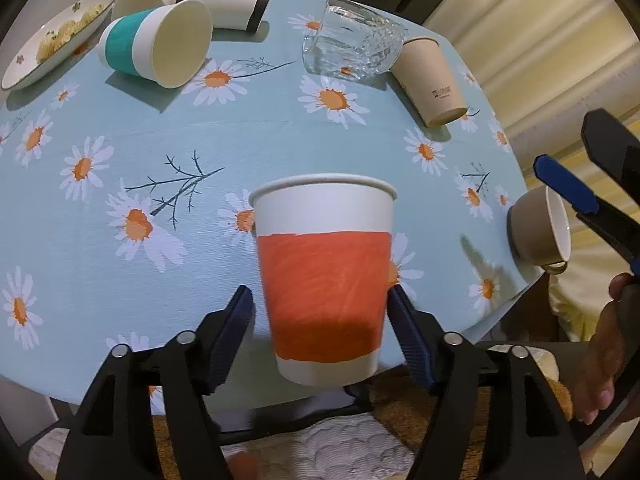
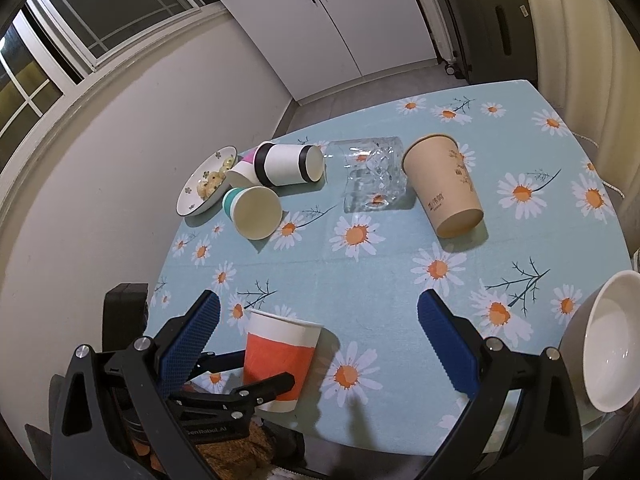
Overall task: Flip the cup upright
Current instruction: 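Carry the orange-banded cup away from the cup cluster with the right gripper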
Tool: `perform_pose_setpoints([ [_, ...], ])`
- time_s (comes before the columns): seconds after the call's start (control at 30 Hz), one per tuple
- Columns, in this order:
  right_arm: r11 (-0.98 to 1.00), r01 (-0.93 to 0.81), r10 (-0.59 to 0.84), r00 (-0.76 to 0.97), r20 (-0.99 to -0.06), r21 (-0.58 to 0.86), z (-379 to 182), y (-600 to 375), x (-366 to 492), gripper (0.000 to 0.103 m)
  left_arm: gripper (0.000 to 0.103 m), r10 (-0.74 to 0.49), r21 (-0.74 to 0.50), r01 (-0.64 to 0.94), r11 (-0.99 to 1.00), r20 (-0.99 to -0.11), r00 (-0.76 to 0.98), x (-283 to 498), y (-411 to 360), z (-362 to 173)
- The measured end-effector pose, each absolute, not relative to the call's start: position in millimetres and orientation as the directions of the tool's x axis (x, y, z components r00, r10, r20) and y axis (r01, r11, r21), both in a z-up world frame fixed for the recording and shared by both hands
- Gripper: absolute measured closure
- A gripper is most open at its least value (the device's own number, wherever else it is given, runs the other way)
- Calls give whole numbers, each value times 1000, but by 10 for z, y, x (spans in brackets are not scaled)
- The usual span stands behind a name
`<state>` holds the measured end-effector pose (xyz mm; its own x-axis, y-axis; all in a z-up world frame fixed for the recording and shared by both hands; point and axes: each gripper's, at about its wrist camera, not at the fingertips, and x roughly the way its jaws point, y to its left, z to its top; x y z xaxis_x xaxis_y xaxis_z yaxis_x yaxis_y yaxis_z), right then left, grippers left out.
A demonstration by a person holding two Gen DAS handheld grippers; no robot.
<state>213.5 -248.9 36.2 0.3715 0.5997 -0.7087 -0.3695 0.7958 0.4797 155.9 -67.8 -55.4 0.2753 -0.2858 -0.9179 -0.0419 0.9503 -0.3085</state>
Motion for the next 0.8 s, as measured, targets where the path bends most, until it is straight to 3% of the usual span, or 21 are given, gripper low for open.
perform_pose_setpoints([
  [0.8,801,-373,588,341,-734,468,280,-2430,2131,5,30,-335,-363,-50,930,-898,286,1491,-475,-453],
])
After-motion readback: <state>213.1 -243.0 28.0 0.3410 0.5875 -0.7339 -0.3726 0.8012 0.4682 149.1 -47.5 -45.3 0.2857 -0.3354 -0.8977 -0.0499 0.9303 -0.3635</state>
